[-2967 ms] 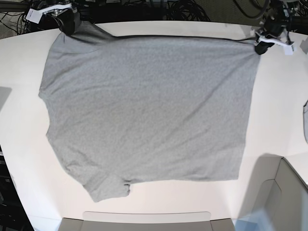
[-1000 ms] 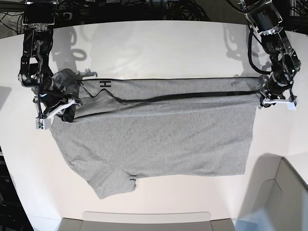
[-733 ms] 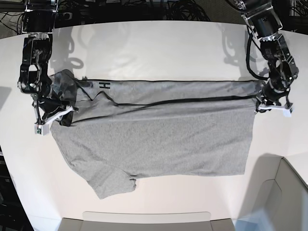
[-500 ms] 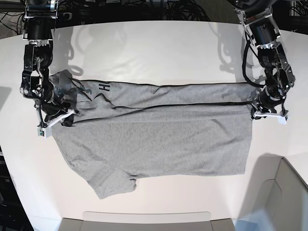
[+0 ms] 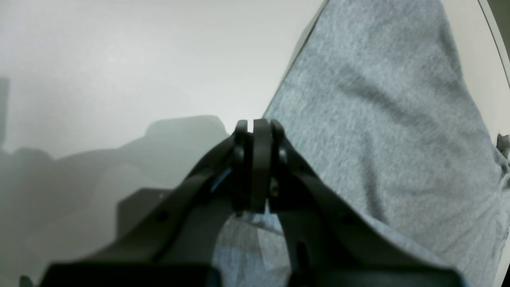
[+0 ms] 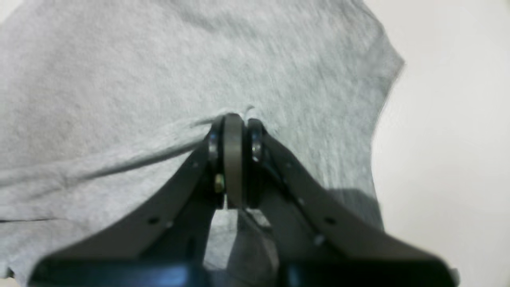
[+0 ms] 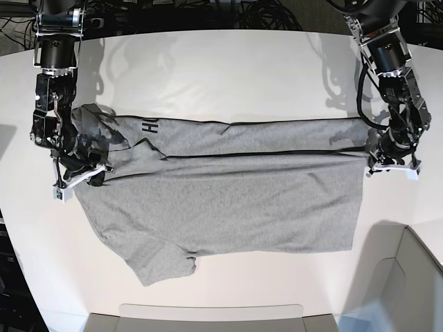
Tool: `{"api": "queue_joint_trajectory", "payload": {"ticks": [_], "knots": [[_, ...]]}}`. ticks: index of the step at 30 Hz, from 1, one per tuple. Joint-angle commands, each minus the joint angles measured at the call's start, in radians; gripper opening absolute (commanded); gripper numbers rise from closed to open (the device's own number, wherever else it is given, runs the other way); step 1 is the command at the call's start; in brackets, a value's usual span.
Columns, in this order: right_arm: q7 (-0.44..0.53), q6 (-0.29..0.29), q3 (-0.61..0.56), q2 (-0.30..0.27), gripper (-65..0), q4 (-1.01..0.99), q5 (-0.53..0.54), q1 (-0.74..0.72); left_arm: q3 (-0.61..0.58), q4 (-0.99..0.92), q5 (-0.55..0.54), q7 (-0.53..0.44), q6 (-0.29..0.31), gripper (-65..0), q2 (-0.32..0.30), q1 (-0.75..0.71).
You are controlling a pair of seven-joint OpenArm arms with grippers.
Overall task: Fold the T-shirt properly
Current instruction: 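Lay the folded edge down and release both grippers, withdrawing toward the collar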
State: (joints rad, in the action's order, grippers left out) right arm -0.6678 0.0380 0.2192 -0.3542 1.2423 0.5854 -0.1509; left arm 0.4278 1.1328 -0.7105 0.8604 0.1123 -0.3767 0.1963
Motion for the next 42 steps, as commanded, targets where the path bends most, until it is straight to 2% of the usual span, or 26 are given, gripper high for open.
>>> {"api": "queue_joint_trajectory", "payload": {"ticks": [1, 4, 6, 9, 12, 18, 20, 21, 23, 26, 27, 37, 42], "knots": [[0.030, 0.000, 0.007, -0.019, -62.7, 0.018, 0.002, -0.026, 0.004, 0.019, -0.004, -0.025, 0.005, -61.6, -0.021, 0.019], [0.030, 0.000, 0.012, -0.019, -53.7, 0.026, 0.002, -0.022, 0.004, 0.020, -0.004, -0.023, 0.003, -51.9, -0.023, 0.019], [0.027, 0.001, 0.009, -0.024, -48.5, 0.041, 0.002, -0.020, 0.004, 0.022, -0.004, -0.023, 0.003, -49.4, -0.025, 0.016], [0.027, 0.001, 0.012, -0.021, -43.5, 0.092, 0.003, -0.017, 0.012, 0.022, -0.005, -0.020, 0.003, -49.9, -0.025, 0.013], [0.027, 0.001, 0.016, -0.021, -43.0, 0.167, 0.008, 0.017, 0.016, 0.043, -0.010, -0.014, 0.003, -51.9, -0.034, 0.012], [0.027, 0.000, 0.016, -0.010, -43.1, 0.337, 0.008, 0.119, -0.001, 0.287, -0.013, -0.013, 0.005, -61.0, -0.043, -0.128], [0.027, 0.000, 0.018, 0.011, -44.3, 0.368, 0.008, 0.156, -0.051, 0.352, -0.007, -0.013, 0.005, -65.0, -0.026, -0.163], [0.027, 0.000, 0.018, 0.017, -46.1, 0.379, 0.008, 0.179, -0.080, 0.375, -0.005, -0.013, 0.005, -65.0, -0.026, -0.180], [0.027, 0.000, 0.018, 0.025, -51.3, 0.382, 0.008, 0.211, -0.123, 0.387, -0.005, -0.013, 0.005, -65.0, -0.028, -0.202], [0.027, 0.000, 0.018, 0.048, -63.3, 0.363, 0.002, 0.230, -0.197, 0.349, -0.005, -0.023, 0.005, -65.0, -0.029, -0.203], [0.027, 0.000, 0.018, 0.048, -65.0, 0.353, 0.002, 0.231, -0.212, 0.333, -0.005, -0.023, 0.005, -65.0, -0.031, -0.200], [0.026, -0.002, 0.018, 0.040, -65.0, 0.196, 0.002, 0.230, -0.321, 0.177, -0.002, -0.026, 0.007, -65.0, -0.034, -0.199], [0.026, -0.002, 0.018, 0.008, -65.0, 0.133, 0.002, 0.239, -0.323, 0.097, 0.127, -0.073, 0.008, -65.0, -0.044, -0.205]]}}
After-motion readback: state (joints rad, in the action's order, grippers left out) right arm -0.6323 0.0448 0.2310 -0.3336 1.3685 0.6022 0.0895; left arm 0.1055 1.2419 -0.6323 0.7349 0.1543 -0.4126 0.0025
